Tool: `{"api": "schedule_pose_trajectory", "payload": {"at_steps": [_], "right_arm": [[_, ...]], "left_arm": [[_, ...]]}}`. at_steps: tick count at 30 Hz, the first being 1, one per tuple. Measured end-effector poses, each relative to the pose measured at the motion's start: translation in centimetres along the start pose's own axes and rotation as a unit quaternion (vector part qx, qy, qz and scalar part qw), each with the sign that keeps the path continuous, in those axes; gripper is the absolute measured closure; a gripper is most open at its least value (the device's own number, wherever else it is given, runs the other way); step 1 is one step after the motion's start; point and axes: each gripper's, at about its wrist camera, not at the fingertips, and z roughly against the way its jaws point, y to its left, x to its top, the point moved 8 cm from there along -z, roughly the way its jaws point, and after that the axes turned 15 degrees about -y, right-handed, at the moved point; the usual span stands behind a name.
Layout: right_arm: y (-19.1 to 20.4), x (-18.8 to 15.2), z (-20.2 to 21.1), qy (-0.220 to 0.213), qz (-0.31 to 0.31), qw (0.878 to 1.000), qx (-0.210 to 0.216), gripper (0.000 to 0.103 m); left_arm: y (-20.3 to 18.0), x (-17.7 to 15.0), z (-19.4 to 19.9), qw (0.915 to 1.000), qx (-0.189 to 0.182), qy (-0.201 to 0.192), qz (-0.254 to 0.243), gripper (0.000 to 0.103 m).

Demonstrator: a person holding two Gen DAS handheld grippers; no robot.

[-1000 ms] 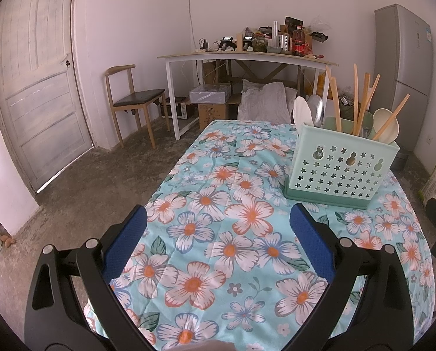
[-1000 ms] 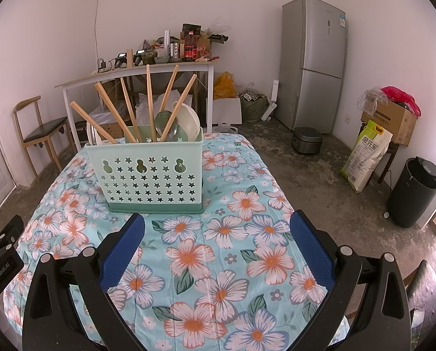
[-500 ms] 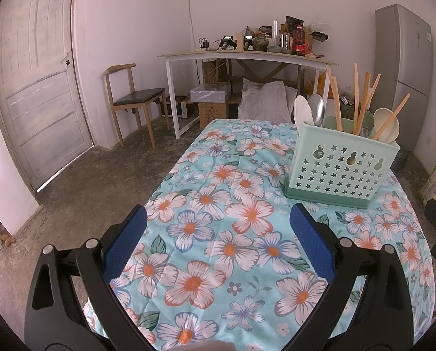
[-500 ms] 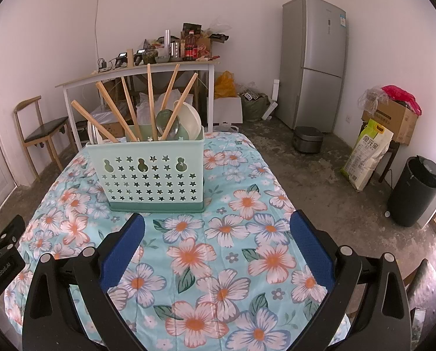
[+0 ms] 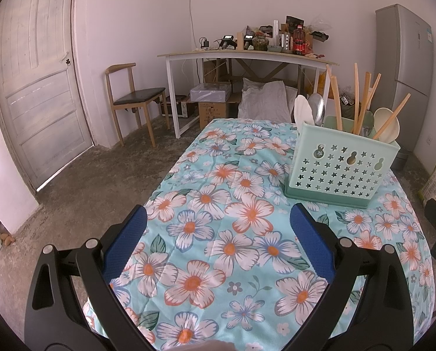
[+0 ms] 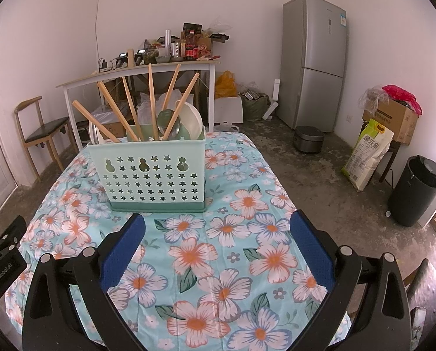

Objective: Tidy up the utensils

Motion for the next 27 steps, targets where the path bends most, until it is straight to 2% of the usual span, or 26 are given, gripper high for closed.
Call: {"api": "schedule_pose_trajectory", "payload": {"at_steps": [27], "right_arm": [[0.13, 0.04, 0.14, 0.000, -0.001, 1.000, 0.001, 0.006]], "left_arm": [[-0.02, -0.07, 0.03, 1.0000, 0.000, 0.001, 0.003, 0.008]]}}
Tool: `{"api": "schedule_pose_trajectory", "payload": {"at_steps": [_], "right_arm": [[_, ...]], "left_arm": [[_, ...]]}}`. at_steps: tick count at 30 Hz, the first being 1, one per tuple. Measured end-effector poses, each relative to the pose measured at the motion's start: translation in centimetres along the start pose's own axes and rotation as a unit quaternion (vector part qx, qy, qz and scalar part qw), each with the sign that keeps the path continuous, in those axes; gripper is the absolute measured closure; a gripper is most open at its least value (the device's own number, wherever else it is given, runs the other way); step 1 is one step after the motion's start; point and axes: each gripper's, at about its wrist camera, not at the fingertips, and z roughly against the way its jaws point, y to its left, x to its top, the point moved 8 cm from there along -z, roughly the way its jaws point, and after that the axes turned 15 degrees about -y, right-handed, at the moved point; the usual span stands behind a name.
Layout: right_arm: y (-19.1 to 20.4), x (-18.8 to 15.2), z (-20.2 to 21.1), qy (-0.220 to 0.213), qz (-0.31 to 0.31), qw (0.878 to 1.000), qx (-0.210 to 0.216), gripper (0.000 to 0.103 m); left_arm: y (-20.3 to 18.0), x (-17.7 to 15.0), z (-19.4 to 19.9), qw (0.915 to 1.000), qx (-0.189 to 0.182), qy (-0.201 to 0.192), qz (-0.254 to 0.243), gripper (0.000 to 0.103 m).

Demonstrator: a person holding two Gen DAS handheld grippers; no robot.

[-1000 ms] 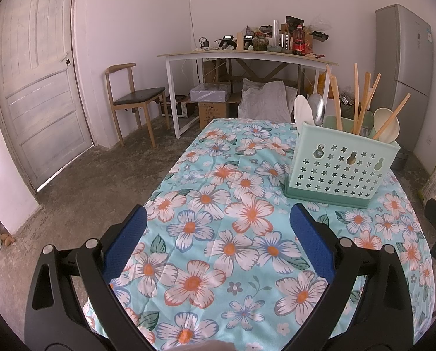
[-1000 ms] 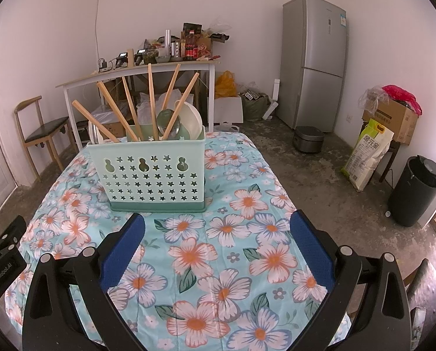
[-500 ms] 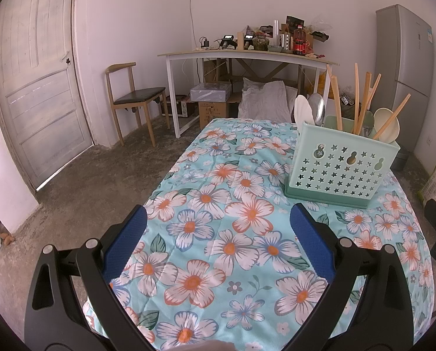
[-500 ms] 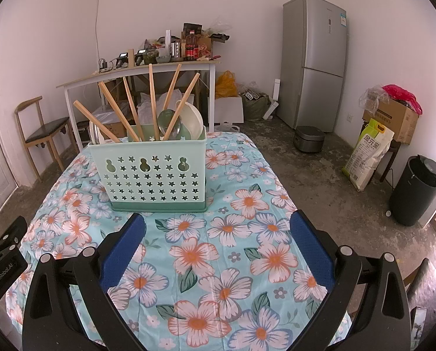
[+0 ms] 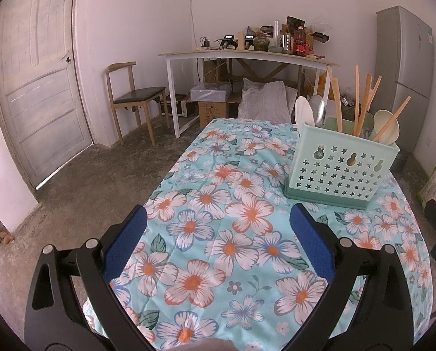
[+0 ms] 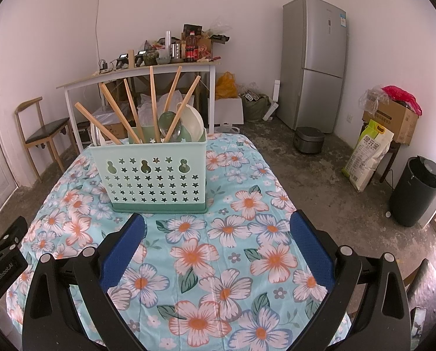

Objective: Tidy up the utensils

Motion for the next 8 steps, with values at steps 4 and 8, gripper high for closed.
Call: {"api": "schedule_pose_trajectory", "payload": {"at_steps": [4, 8], "right_arm": [[0.03, 0.01, 0.01, 0.000, 0.000, 1.000, 0.000, 0.006], [0.08, -0.02, 0.05, 0.000, -0.001, 1.000, 0.000, 0.006]], "left_arm": [[0.11, -0.15, 0.01, 1.0000, 0.000, 0.001, 0.002, 0.008], [-0.10, -0.25, 0.02, 1.0000, -0.005, 0.000, 0.000, 0.008]]}}
